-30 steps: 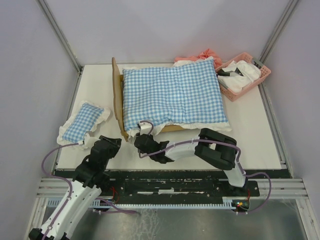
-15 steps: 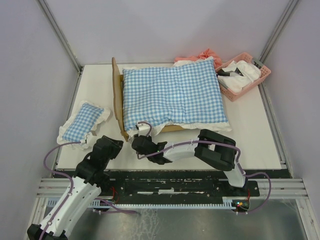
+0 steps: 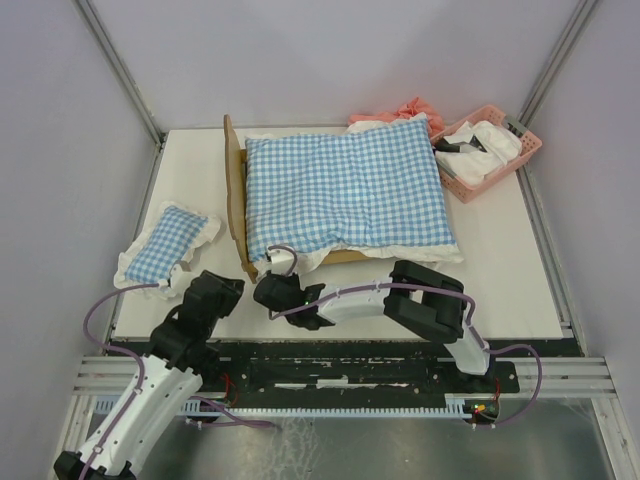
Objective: Set up the pet bed
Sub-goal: Tie the ropes to the bed frame.
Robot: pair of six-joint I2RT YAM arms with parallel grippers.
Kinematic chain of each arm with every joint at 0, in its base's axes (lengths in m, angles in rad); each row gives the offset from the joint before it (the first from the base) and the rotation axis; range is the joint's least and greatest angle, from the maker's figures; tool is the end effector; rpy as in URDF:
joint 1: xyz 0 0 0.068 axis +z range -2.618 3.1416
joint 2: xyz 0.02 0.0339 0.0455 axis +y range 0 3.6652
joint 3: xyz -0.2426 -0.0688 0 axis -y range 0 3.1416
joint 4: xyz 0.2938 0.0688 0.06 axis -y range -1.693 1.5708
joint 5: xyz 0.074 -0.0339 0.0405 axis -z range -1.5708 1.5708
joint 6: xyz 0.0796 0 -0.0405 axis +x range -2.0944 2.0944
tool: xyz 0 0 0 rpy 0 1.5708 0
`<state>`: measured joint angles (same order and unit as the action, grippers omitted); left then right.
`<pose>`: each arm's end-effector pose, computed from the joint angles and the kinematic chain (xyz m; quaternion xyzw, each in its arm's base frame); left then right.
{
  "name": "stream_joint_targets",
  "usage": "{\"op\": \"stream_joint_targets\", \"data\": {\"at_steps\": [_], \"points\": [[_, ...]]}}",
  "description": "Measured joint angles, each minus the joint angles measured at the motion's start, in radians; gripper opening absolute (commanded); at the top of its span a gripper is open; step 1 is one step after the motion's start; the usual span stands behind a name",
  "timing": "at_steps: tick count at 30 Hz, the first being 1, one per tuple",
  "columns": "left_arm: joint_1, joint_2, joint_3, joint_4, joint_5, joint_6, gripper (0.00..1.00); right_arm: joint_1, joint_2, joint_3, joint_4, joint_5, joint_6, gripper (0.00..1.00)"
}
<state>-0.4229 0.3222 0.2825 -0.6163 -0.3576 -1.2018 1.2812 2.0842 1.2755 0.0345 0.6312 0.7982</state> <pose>0.1971 -0.0581 0.1480 -0.4079 0.7870 -0.2057 0.4147 0.1833 0.4507 0.0571 -0.0927 0.8796 0.1730 0.4334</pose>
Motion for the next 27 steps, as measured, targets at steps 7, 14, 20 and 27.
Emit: {"op": "stream_joint_targets", "data": {"at_steps": [7,14,20,27], "points": [[0.0,-0.008,0.014,-0.004,0.017,0.006,0.41,0.0,-0.005,-0.009,0.036,-0.029,-0.026,0.02],[0.0,-0.01,0.014,-0.003,0.084,0.008,0.39,-0.003,-0.073,-0.04,0.104,-0.094,-0.037,0.02],[0.0,-0.037,0.014,-0.002,0.137,0.008,0.36,-0.026,-0.135,-0.06,0.173,-0.137,0.008,0.02],[0.0,-0.067,-0.033,0.053,0.211,0.008,0.35,-0.061,-0.161,-0.108,0.214,-0.161,0.092,0.02]]}}
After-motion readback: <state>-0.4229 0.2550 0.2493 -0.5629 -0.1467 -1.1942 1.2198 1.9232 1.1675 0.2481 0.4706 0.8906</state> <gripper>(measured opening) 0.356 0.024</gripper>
